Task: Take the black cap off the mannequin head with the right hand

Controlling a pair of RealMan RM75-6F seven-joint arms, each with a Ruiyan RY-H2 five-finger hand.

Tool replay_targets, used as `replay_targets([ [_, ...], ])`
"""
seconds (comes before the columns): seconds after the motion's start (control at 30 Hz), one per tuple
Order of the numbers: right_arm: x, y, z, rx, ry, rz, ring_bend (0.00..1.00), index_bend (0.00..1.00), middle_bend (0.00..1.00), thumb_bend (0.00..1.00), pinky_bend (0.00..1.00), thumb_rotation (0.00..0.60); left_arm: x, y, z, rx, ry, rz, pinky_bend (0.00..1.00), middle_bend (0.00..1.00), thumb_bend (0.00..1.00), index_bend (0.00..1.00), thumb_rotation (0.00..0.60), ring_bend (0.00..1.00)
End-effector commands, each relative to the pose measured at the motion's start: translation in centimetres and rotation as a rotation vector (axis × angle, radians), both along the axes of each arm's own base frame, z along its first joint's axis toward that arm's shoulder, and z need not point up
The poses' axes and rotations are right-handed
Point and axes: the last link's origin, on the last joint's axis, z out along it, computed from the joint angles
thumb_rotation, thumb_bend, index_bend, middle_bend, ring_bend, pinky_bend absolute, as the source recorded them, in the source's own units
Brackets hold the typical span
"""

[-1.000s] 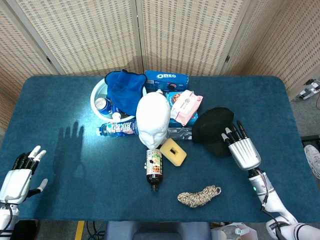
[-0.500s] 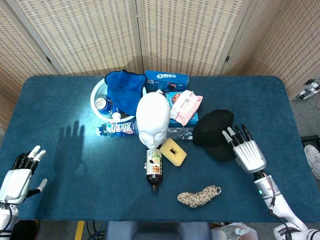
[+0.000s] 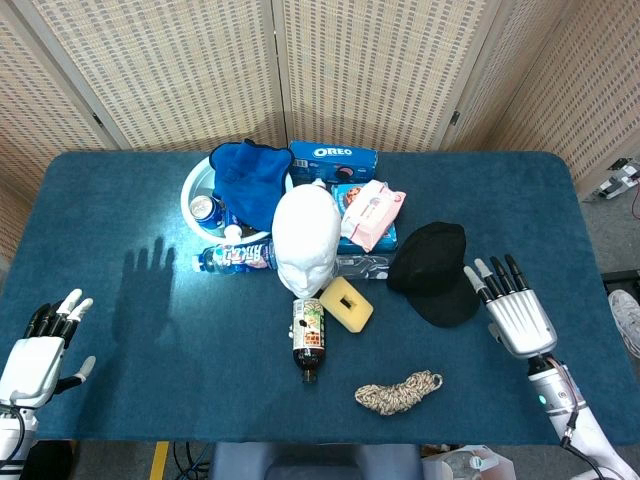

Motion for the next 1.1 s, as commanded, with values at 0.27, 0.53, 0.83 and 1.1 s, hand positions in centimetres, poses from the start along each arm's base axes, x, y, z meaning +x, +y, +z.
replay_targets([
  [0.27,-0.3,3.2,3.6,-0.011,-0.049,-0.074,0.16,0.17,0.25,0.00,0.19,0.600,0.0,0.0,0.2,0.002,0.005,0.009,0.00,0.00,0.29,0.00,0.600,0.00],
  [0.53,-0.1,5.9,5.8,-0.026,-0.082,-0.109,0.17,0.19,0.26,0.00,0.20,0.600,0.1,0.0,0.4,0.010,0.005,0.005,0.00,0.00,0.29,0.00,0.600,0.00],
  [0.83,-0.7,8.4,6.7,-0.101,-0.095,-0.126,0.17,0.19,0.26,0.00,0.20,0.600,0.3,0.2,0.1,0.011,-0.004,-0.003,0.00,0.00,0.29,0.00,0.600,0.00],
  [1.1,-1.4,9.5,6.5,-0.133,-0.098,-0.144,0.17,0.19,0.26,0.00,0.20,0.600,0.3,0.2,-0.3,0.022,-0.013,-0.010,0.00,0.00,0.29,0.00,0.600,0.00],
])
